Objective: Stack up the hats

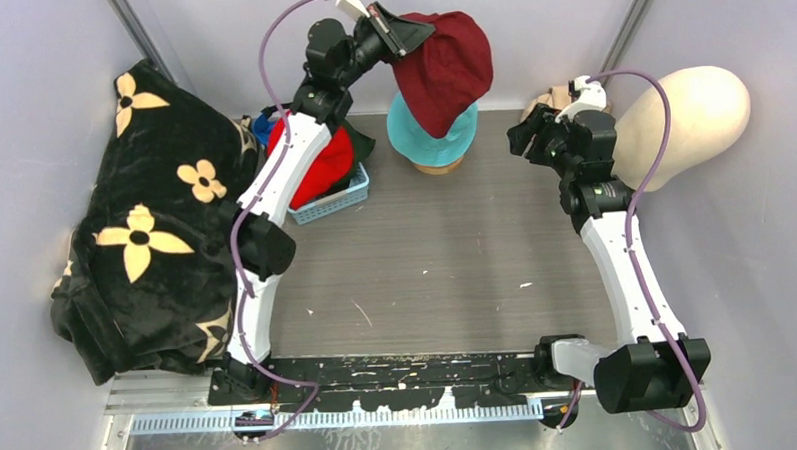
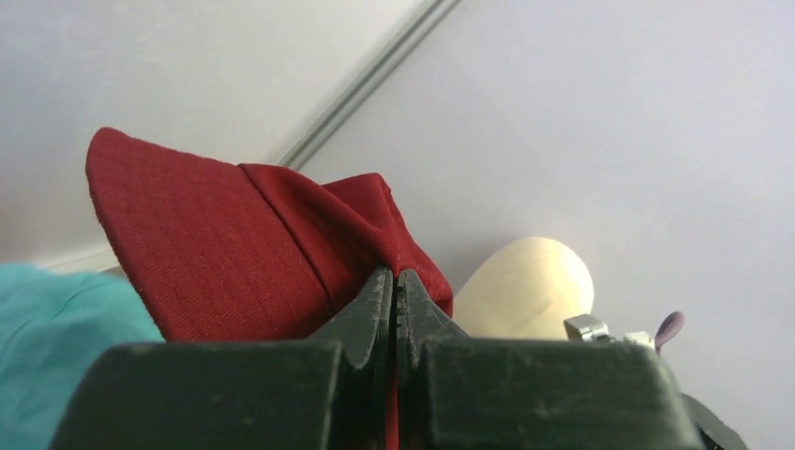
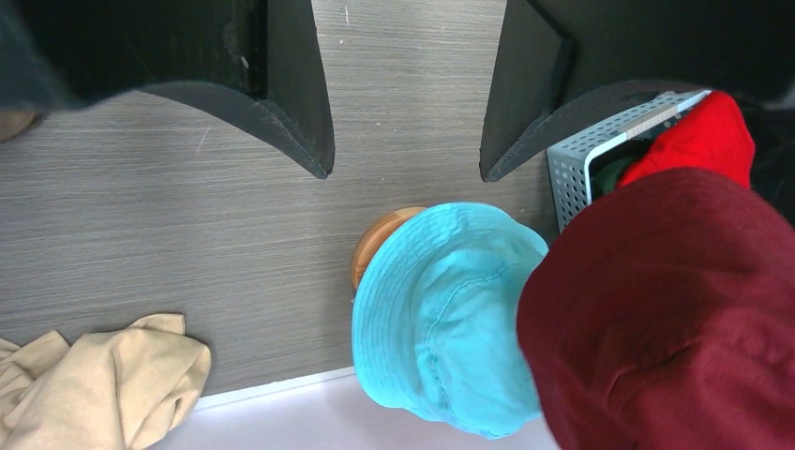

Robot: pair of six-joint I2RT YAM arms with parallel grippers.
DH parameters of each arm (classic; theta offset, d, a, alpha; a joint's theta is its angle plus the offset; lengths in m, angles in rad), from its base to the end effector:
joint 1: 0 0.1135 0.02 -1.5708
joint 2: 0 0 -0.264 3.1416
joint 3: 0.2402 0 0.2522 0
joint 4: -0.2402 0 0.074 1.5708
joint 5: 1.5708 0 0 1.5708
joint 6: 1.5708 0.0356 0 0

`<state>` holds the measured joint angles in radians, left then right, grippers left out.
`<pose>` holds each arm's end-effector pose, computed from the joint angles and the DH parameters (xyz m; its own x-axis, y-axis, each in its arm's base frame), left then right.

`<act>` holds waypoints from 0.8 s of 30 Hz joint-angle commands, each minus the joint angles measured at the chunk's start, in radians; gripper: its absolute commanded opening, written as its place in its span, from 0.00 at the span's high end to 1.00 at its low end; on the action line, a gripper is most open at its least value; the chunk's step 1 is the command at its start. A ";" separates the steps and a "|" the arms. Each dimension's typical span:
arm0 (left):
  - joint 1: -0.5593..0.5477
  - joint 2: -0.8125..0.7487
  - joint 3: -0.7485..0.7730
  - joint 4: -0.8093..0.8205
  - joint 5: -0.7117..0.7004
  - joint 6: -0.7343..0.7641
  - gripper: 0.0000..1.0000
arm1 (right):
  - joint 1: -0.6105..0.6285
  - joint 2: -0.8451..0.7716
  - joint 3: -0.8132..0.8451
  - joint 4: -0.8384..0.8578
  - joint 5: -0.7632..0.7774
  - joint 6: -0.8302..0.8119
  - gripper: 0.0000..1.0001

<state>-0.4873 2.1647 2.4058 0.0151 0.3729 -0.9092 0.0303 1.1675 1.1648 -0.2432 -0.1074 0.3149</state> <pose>0.4313 -0.2432 0.4762 -0.4522 -0.5920 -0.6672 0.6359 0.3105 -0.7065 0.2674 0.0119 0.3890 -0.2729 0.2998 -0.9141 -0.0521 0.9442 0.3252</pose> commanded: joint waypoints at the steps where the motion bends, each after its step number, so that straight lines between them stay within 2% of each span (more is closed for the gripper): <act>1: -0.022 0.102 0.191 0.235 0.066 -0.133 1.00 | -0.006 -0.042 0.014 0.015 0.018 -0.020 0.36; 4: -0.034 0.179 0.273 0.295 0.067 -0.181 1.00 | -0.006 -0.047 0.012 0.015 0.020 -0.022 0.36; 13: -0.035 0.271 0.224 0.551 0.040 -0.327 1.00 | -0.006 -0.048 0.007 0.022 0.017 -0.020 0.36; 16: -0.039 0.289 0.235 0.546 0.036 -0.335 1.00 | -0.006 -0.048 0.007 0.023 0.016 -0.020 0.36; 21: -0.039 0.272 0.140 0.552 0.020 -0.299 1.00 | -0.007 -0.049 0.006 0.023 0.015 -0.022 0.36; 24: -0.037 0.312 0.160 0.571 0.018 -0.304 1.00 | -0.007 -0.045 0.006 0.025 0.010 -0.022 0.36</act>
<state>-0.5243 2.4668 2.5450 0.4759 0.4072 -1.2060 0.0288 1.1492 1.1648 -0.2592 -0.1051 0.3084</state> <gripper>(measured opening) 0.009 0.639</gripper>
